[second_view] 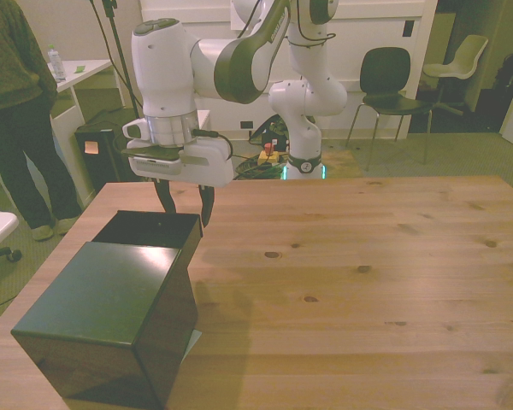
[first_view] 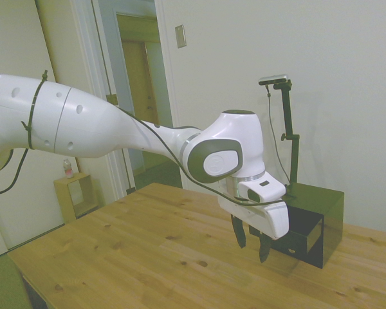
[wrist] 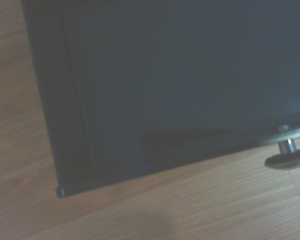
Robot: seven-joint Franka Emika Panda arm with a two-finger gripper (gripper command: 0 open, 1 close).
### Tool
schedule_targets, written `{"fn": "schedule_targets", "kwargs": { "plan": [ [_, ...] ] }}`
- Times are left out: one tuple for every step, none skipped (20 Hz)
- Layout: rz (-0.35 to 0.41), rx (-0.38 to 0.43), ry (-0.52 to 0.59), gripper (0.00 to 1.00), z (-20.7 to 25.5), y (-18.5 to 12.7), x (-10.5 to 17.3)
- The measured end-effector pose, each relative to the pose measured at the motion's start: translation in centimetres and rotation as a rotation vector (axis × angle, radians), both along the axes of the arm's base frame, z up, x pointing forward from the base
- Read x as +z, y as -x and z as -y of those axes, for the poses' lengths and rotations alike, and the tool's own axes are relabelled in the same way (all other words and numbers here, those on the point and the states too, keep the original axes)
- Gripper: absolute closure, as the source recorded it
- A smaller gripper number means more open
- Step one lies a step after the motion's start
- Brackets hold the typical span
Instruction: Close the top drawer
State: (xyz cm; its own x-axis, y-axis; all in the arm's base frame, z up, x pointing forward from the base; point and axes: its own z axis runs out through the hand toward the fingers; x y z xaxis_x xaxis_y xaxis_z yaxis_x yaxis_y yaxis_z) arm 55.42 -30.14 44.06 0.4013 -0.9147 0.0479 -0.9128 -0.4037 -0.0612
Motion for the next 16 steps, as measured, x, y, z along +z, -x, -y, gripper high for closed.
{"fn": "schedule_targets", "kwargs": {
  "plan": [
    [0.002, 0.0, 0.0, 1.0, 0.0, -0.1, 0.1],
    [0.007, 0.0, 0.001, 1.0, 0.0, -0.2, 0.3],
    [0.012, 0.0, 0.002, 1.0, 0.0, -0.3, 0.5],
    [0.018, 0.002, 0.003, 1.0, -0.1, -0.5, 0.8],
    [0.023, 0.003, 0.005, 1.0, -0.2, -0.7, 1.1],
    [0.026, 0.003, 0.006, 1.0, -0.3, -0.9, 1.3],
    [0.027, 0.001, 0.005, 1.0, -0.4, -1.1, 1.4],
    [0.027, -0.001, 0.003, 1.0, -0.4, -1.3, 1.5],
    [0.028, -0.003, 0.002, 1.0, -0.4, -1.5, 1.6],
    [0.026, -0.004, 0.002, 1.0, -0.3, -1.7, 1.5],
    [0.024, -0.007, 0.001, 1.0, -0.3, -1.9, 1.4],
    [0.022, -0.009, -0.001, 1.0, -0.3, -2.1, 1.3],
    [0.021, -0.011, -0.002, 1.0, -0.2, -2.4, 1.3],
    [0.022, -0.013, -0.002, 1.0, -0.1, -2.7, 1.2],
    [0.024, -0.015, -0.003, 1.0, -0.1, -2.9, 1.2],
    [0.025, -0.017, -0.005, 1.0, 0.0, -3.1, 1.2]
  ]
}}
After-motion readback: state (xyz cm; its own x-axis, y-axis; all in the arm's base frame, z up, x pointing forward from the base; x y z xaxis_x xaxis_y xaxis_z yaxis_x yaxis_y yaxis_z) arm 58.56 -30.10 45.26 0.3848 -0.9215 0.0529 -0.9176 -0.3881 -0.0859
